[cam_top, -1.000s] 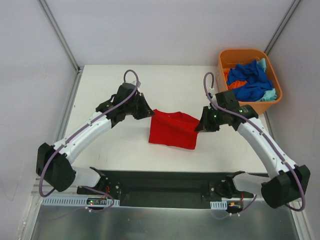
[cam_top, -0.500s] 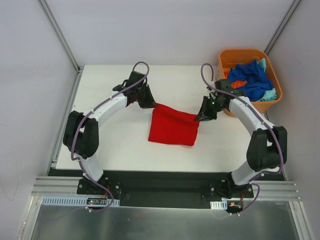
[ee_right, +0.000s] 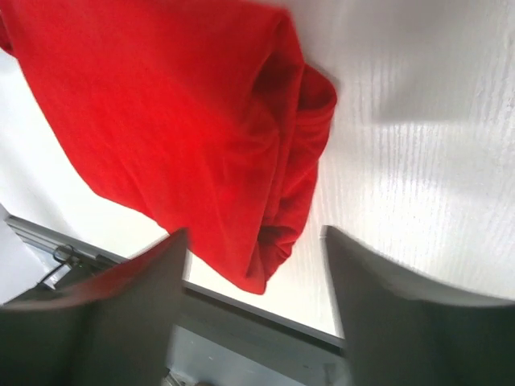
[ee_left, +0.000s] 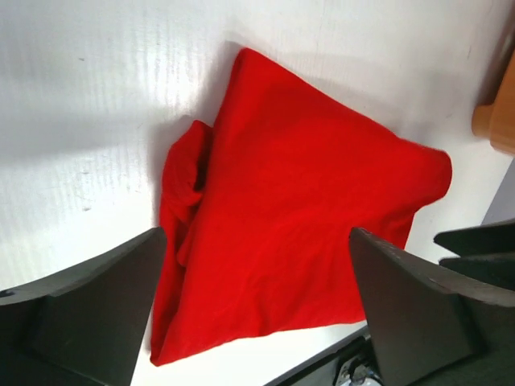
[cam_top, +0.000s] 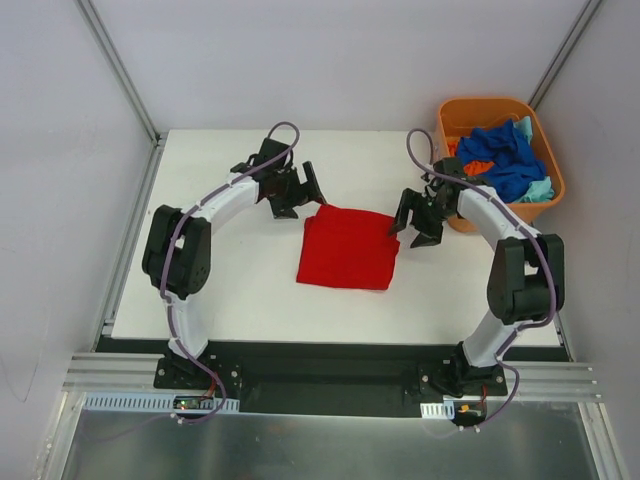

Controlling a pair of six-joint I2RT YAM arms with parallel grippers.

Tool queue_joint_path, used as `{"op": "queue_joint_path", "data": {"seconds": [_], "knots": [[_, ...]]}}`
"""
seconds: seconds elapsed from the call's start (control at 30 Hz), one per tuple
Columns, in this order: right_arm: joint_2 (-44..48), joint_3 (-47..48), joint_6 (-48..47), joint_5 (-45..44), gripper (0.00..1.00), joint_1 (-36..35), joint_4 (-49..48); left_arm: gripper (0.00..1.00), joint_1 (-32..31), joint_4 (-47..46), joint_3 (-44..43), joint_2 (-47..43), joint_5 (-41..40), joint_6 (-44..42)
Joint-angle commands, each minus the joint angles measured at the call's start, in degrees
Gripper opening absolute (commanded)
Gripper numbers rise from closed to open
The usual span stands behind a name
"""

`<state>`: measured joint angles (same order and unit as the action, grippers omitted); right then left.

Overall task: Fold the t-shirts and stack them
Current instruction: Fold the long partially folded tshirt into a neat square, then put the neatly folded tshirt into the corner of the board with the left arm

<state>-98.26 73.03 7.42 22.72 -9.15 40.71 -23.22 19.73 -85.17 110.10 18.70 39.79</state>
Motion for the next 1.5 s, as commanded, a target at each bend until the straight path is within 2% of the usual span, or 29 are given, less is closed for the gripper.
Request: {"op": "queue_joint_path", "data": {"seconds": [0.0,0.07,0.1,0.23,0.4,0.47,0.67,0.9,1.13,1.27,1.3,1.37,1.4,1.47], "knots": [[6.6,1.7,-1.4,-0.6,0.86,-1.1,1.0,0.99,0.3,0.4,1.2,-6.6,-3.2,-1.2],[9.9,0.4,-1.6,0.9,0.99,-2.1,0.7,0.99,0.2,0.4,4.4,-10.2,-4.0,-0.9],[11.1,-1.6,-1.5,1.4,0.97,-3.5,0.4,0.99,0.3,0.3,5.6,-11.5,-4.0,-0.7],[16.4,-6.2,0.4,5.8,0.97,-8.7,-4.6,0.99,-0.2,0.4,12.1,-16.7,-3.9,0.5],[18.5,-10.5,6.4,10.4,0.97,-16.0,-12.7,0.99,-2.1,0.0,15.6,-15.1,-0.6,0.0],[17.8,-14.0,8.0,11.1,0.97,-16.9,-17.3,0.99,-2.5,-0.5,14.8,-13.2,1.2,-0.6],[10.9,-19.3,7.9,6.2,0.97,-13.6,-19.8,0.99,-2.6,-1.1,11.7,-4.2,2.7,-1.4],[-0.3,-21.6,6.9,5.3,0.97,-9.6,-22.8,0.91,-2.6,-1.4,7.6,2.0,1.7,-1.7],[2.6,-19.2,4.9,4.7,0.97,-9.7,-20.4,0.73,-2.6,-1.4,3.2,6.8,2.6,-2.3],[7.5,-16.6,2.9,2.4,0.97,-9.6,-16.0,0.54,-2.7,-1.4,1.9,8.9,2.8,-2.6],[9.7,-16.3,2.3,1.5,0.97,-9.6,-14.4,0.42,-2.8,-1.4,1.7,9.2,2.9,-3.0],[12.2,-15.4,1.7,0.6,0.97,-9.5,-12.9,0.25,-2.8,-1.3,0.6,10.0,2.4,-4.0],[14.9,-15.2,1.4,0.0,0.97,-9.5,-11.3,0.00,-2.5,-1.2,0.2,10.1,1.9,-5.4],[17.7,-14.4,0.9,-2.1,0.97,-9.1,-9.4,0.00,-1.2,-0.9,0.2,9.3,0.6,-5.7]]}}
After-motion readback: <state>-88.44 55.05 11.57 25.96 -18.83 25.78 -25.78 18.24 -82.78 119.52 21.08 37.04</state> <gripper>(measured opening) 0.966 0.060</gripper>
